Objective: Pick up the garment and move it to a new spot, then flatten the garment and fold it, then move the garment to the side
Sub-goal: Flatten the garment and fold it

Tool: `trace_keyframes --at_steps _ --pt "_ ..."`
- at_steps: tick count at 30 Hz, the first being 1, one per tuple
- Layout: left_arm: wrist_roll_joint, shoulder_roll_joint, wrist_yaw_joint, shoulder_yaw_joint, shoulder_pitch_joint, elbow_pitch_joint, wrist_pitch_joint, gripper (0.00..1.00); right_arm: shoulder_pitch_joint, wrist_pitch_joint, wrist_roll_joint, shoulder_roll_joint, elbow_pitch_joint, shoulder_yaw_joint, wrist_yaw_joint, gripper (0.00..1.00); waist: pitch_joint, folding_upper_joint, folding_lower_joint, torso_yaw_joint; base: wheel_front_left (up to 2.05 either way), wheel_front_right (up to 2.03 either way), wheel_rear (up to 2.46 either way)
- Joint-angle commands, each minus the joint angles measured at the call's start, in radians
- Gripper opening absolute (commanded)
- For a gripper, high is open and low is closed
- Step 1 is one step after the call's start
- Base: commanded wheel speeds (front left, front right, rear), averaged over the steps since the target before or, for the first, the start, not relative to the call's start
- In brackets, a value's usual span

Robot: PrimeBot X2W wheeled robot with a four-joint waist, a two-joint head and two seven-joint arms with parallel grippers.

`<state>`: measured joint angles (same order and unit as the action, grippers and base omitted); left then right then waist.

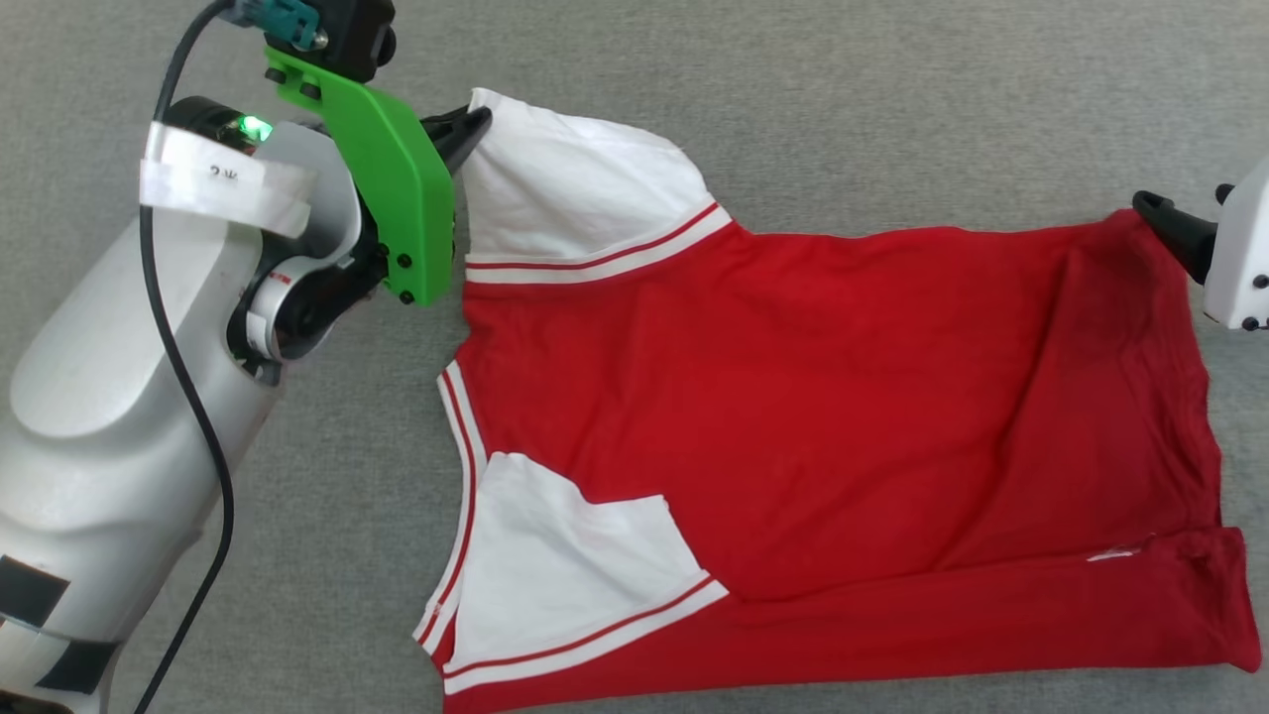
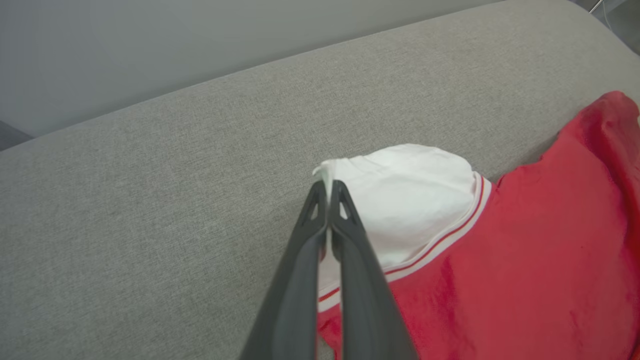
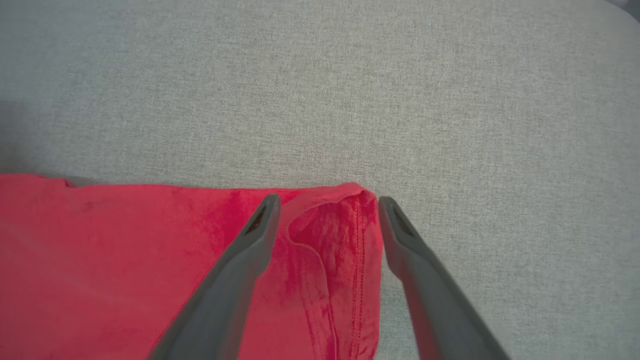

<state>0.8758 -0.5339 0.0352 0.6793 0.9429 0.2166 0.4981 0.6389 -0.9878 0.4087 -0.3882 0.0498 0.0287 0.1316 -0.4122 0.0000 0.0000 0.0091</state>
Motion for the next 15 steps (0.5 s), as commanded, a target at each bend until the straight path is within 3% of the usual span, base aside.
trace_keyframes --at_steps 1,15 --pt "0.005 -0.007 -0.013 0.000 -0.022 -0.025 -0.004 0.00 0.022 -0.006 -0.019 -0.004 0.027 -0.002 -0.001 1.00 -0.017 0.0000 0.0000 0.027 0.00 0.00 0.00" --pt "-0.003 -0.026 -0.055 -0.001 -0.067 -0.166 -0.021 0.00 0.047 0.037 -0.088 -0.039 0.257 -0.009 -0.001 1.00 -0.062 0.0000 0.0000 0.065 0.00 0.00 0.00"
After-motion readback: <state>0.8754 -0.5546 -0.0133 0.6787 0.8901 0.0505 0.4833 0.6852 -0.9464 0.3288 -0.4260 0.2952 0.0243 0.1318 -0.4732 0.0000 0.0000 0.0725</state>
